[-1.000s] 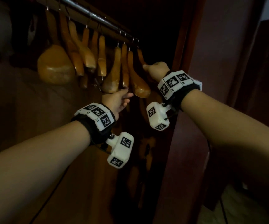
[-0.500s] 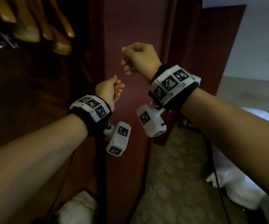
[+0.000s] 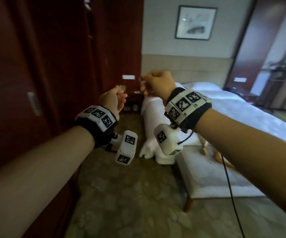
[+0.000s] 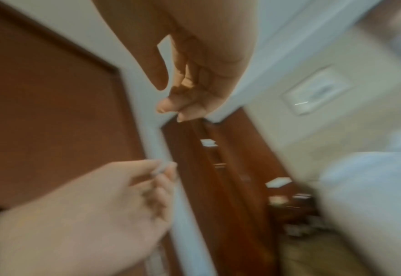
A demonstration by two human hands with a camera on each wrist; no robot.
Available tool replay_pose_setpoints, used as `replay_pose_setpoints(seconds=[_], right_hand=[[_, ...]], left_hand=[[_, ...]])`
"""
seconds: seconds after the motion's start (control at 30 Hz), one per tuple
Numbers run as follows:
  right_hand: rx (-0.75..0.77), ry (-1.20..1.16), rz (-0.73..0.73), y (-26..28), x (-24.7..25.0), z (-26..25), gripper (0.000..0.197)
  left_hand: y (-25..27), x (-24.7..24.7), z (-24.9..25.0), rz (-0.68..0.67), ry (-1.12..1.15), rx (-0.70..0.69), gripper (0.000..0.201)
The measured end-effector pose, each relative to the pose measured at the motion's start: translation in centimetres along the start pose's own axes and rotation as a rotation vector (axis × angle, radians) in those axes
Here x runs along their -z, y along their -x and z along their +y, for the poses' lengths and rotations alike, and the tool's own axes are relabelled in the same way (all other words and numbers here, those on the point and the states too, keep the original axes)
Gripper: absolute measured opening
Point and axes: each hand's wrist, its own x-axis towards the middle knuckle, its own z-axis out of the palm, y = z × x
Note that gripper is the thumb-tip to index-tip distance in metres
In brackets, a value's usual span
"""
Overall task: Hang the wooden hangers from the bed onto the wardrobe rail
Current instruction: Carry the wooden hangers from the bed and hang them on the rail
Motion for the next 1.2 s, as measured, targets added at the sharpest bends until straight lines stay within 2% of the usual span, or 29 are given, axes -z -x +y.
replay_pose_setpoints(seconds=[0.1,0.3,0.47,0.7,0.87,0.93,1.07,1.2], right_hand=[[-0.152,-0.019,0.152,-0.6,9.8,4.9,0.019],[-0.403,-0.081,0.451,-1.3,27.0,14.6,0.027],[-0.581,0.075,0.622,-3.2,37.7,24.5,0.025],[-0.769,0.15,0.761,-10.1,49.9,36.2,0.021],[-0.955,0.177,0.72,-11.7,55.7,46.5,0.019],[-1.01,0.182,0.68,-12.2,57.4,50.8,0.024],[-1.102,0.269,0.512,-13.9,59.4,60.5,0.026],[-1.148,0.359,0.307,-16.1,60.4,70.3,0.023]], left_hand=[[-0.1,-8.2,-5.8,-0.083,-0.024,0.091,0.03],[-2.3,-22.1,-16.2,-0.204,-0.066,0.215,0.034],[-6.6,-31.7,-25.7,-0.271,-0.1,0.318,0.032],[-13.2,-44.9,-37.3,-0.278,-0.16,0.426,0.03],[-16.4,-50.7,-44.9,-0.231,-0.29,0.488,0.029],[-17.7,-52.1,-48.1,-0.209,-0.326,0.504,0.03],[-20.8,-53.1,-54.2,-0.088,-0.353,0.554,0.031],[-24.0,-51.9,-60.7,0.081,-0.357,0.605,0.031]])
